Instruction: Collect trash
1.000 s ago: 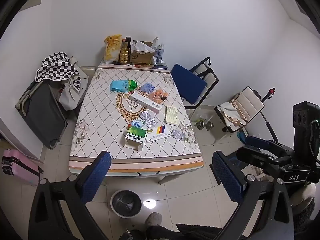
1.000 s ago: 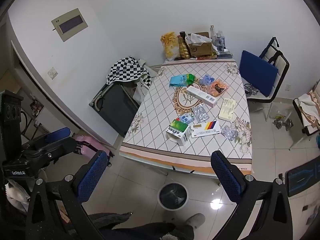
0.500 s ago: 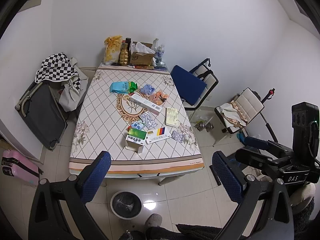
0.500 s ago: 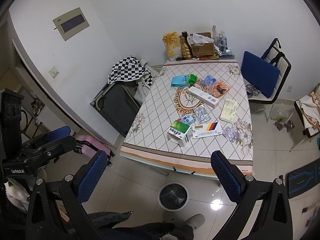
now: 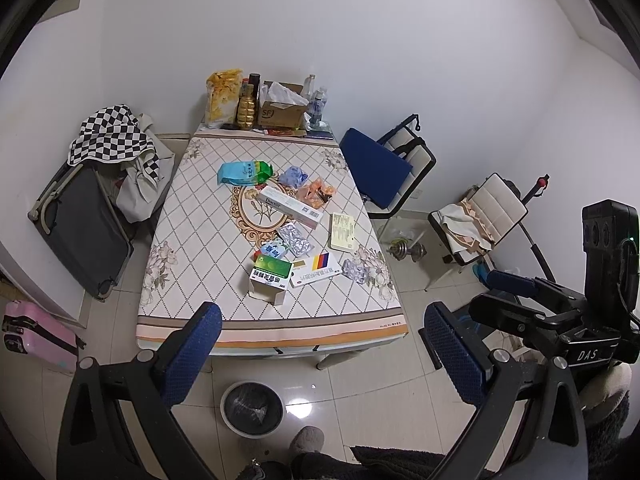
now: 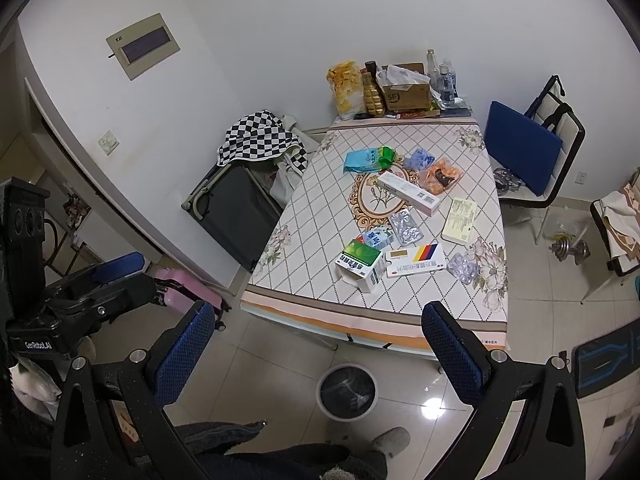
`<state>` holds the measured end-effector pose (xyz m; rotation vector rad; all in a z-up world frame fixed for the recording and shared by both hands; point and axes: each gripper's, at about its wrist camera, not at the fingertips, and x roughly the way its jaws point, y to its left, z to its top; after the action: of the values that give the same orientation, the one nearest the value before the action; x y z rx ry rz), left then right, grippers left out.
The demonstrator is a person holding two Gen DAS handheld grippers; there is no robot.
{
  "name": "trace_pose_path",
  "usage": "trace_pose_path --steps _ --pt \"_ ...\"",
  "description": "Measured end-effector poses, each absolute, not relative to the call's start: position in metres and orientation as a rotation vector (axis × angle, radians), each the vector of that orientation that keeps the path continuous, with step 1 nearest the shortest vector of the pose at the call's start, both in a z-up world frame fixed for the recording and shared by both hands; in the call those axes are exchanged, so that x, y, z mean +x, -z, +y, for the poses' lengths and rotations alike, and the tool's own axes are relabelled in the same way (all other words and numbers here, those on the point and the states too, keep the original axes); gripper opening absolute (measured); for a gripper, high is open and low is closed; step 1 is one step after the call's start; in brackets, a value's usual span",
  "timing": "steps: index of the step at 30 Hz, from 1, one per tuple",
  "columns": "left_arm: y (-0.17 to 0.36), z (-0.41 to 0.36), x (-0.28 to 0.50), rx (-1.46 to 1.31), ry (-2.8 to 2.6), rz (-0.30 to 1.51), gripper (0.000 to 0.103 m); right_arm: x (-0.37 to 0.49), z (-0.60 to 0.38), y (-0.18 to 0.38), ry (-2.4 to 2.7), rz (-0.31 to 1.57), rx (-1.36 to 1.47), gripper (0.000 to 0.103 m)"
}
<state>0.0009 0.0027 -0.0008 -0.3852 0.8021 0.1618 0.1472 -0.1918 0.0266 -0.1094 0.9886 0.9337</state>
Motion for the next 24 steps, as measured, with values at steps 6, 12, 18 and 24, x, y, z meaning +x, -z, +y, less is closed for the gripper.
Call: trace_pose_path --steps 6,12,18,24 --pt "0.0006 0.002 0.0018 -0.385 -0.161 0.803 0.103 0.1477 -0.1917 -0.0271 -0.934 0.99 -0.11 0.103" --pt "0.0003 0.0018 0.0026 -0.385 -0.162 0.803 0.103 0.1479 -0.1907 -0.0286 -0.935 0.988 -0.11 0.103" --pt "-0.0001 0.0018 0.0025 -0.385 -0.164 0.803 0.103 0.1488 -0.1919 -0.029 -0.936 0.99 -0.107 0.103" --pt "-0.0003 0.0021 0.0024 -0.385 -0.163 0.803 0.103 0.1504 -0.1899 -0.0311 -0.941 0.989 -0.102 0.103"
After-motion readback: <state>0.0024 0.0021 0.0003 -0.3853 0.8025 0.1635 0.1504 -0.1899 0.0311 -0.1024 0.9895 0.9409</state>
